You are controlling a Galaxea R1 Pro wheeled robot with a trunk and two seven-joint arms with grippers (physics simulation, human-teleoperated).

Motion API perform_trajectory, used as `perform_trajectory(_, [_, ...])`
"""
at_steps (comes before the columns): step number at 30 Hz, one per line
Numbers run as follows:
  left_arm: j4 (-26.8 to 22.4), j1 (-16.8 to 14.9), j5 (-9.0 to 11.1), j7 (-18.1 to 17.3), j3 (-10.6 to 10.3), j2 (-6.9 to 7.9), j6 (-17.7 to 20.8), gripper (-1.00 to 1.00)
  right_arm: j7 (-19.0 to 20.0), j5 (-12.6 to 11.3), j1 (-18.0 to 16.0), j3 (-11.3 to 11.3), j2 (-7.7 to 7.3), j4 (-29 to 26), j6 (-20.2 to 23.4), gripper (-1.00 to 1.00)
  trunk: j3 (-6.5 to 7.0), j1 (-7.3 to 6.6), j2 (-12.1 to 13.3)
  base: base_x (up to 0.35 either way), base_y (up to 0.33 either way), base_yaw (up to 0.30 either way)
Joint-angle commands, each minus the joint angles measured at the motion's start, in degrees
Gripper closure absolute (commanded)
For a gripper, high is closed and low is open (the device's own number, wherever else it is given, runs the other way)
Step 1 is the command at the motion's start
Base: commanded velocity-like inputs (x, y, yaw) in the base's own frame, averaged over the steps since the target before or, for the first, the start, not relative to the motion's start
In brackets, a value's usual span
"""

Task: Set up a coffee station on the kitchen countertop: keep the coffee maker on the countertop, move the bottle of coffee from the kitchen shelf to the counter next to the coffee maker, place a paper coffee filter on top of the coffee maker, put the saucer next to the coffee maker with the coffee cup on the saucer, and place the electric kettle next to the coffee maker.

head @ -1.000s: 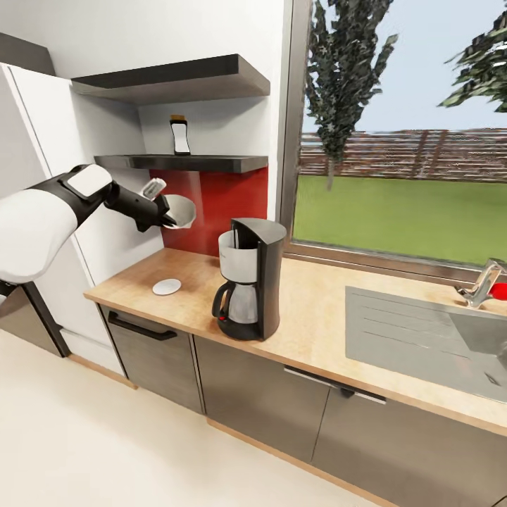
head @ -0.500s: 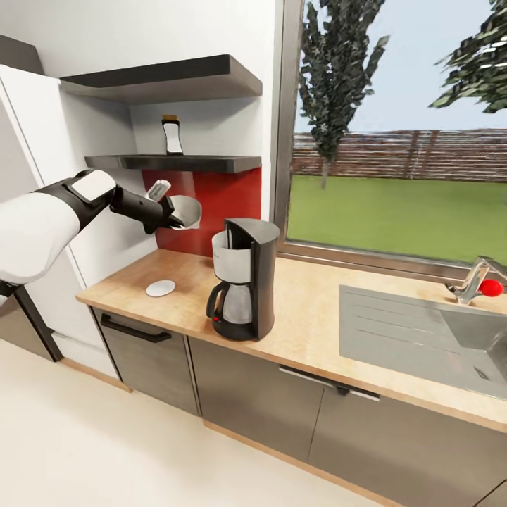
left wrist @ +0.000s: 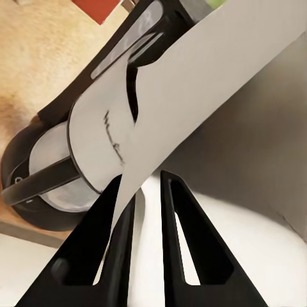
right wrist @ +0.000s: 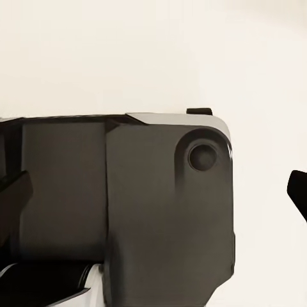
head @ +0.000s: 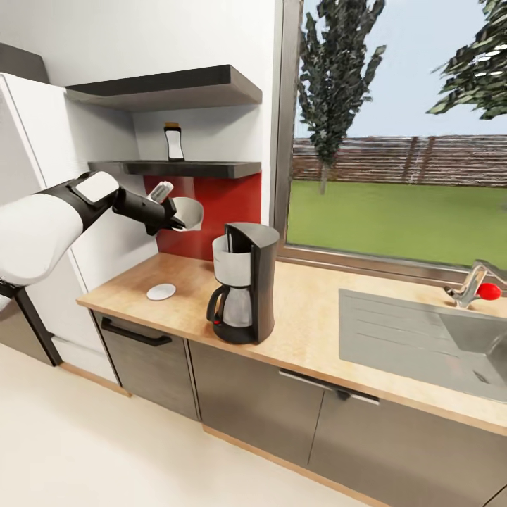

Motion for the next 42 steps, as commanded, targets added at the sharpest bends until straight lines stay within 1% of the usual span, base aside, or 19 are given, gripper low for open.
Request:
perform_trajectory(1, [0.15,-0.1,-0.34,-0.28,0.11,-0.02,0.01,1.0,-0.01,-0.04,-0.02,-0.13,0.02,-0.01,-0.16,-1.0,-0.04,0.04,-0.12,0.0,0.0,0.0])
perform_trajectory(9, [0.17,0.21,-0.38,-0.28,0.24,-0.28,0.0,1.0,-0.01,-0.04,-0.02,-0.21,0.02,-0.01,-0.15,-1.0,0.67,0.04,-0.12,0.0,0.0,0.0])
perform_trajectory(33, [0.38,0.52,-0.37,-0.28,0.25,-0.39,0.03,1.0,-0.01,-0.04,-0.02,-0.22,0.02,0.05,-0.15,-1.0,2.83,0.04,-0.12,0.0,0.0,0.0])
perform_trajectory(38, [0.45,0.54,-0.35,-0.28,0.25,-0.68,0.02,1.0,-0.01,-0.04,-0.02,-0.22,0.02,0.06,-0.15,-1.0,3.27,0.04,-0.12,0.0,0.0,0.0])
perform_trajectory(40, [0.47,0.72,-0.39,-0.28,0.25,-0.8,0.01,1.0,-0.01,-0.04,-0.02,-0.22,0.02,0.07,-0.15,-1.0,3.45,0.04,-0.12,0.0,0.0,0.0])
perform_trajectory(42, [0.44,2.21,-0.42,-0.28,0.21,-0.95,0.01,1.0,-0.01,-0.04,-0.02,-0.22,0.02,0.08,-0.15,-1.0,3.63,0.04,-0.12,0.0,0.0,0.0])
